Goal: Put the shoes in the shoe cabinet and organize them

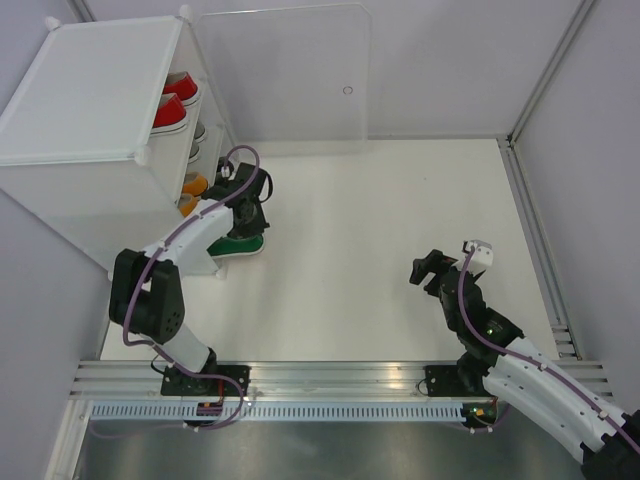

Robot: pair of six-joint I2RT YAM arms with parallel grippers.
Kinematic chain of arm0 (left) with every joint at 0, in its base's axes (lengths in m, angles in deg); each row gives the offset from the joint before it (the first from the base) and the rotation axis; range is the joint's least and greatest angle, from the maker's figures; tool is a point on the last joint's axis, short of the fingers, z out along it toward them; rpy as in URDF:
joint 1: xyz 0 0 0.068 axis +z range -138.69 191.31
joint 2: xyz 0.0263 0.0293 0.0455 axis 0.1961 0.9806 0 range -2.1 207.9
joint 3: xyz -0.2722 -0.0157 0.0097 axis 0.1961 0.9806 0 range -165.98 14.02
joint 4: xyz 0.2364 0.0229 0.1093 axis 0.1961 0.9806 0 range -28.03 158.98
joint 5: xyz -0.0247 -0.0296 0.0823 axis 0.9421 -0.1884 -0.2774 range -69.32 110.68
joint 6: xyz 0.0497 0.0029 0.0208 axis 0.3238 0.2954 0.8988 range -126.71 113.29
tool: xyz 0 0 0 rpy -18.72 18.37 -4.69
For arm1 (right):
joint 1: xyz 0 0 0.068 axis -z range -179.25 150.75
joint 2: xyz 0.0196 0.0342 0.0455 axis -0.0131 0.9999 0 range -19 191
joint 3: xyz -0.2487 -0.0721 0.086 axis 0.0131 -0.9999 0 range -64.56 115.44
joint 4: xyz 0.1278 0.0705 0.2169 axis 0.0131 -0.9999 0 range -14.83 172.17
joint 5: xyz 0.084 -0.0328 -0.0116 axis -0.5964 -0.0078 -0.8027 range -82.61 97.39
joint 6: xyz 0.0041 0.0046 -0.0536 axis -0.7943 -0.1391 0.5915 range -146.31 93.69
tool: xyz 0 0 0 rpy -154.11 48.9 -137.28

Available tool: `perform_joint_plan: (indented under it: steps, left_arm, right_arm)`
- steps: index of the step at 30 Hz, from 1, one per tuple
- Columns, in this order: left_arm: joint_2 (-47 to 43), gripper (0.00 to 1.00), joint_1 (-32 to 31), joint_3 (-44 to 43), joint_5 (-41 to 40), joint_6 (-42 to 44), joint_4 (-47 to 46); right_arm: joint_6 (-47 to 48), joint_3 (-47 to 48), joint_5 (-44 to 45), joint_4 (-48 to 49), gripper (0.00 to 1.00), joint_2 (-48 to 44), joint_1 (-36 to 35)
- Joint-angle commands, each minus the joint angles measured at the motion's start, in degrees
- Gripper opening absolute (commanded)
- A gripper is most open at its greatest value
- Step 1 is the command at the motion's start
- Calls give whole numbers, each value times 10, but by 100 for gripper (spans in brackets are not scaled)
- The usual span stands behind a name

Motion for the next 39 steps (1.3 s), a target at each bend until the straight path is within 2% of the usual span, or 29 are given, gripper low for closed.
perform_joint_plan:
  steps: [1, 9, 15, 18, 19, 23, 25, 32, 36, 39]
  left_arm:
    - [2, 3, 15, -11, -2, 38, -16]
    - [26, 5, 53, -3, -9, 94, -24]
    - [36, 11, 83, -8, -36, 139, -25]
    - [37, 23, 85, -9, -55, 155, -25]
    - [34, 33, 86, -9, -41, 154, -26]
    - [13, 50, 79, -6, -19, 143, -28]
    - [3, 57, 70, -5, -19, 135, -28]
    - [-59, 69, -3, -17, -54, 92, -26]
    - [-83, 73, -62, -28, -67, 69, -26]
    - [-67, 73, -92, -30, -56, 54, -28]
  right_arm:
    - [2, -1, -2, 24, 89, 3, -2]
    - [2, -1, -5, 27, 89, 7, -2]
    - [2, 1, -10, 31, 89, 16, -2]
    - [3, 1, -11, 32, 89, 18, -2]
    - [2, 0, -12, 35, 89, 20, -2]
    - [4, -1, -17, 39, 89, 24, -1]
    - [4, 0, -18, 40, 89, 29, -2]
    - [4, 1, -20, 42, 89, 36, -2]
    - [4, 1, -21, 43, 89, 39, -2]
    - [4, 2, -21, 43, 89, 38, -2]
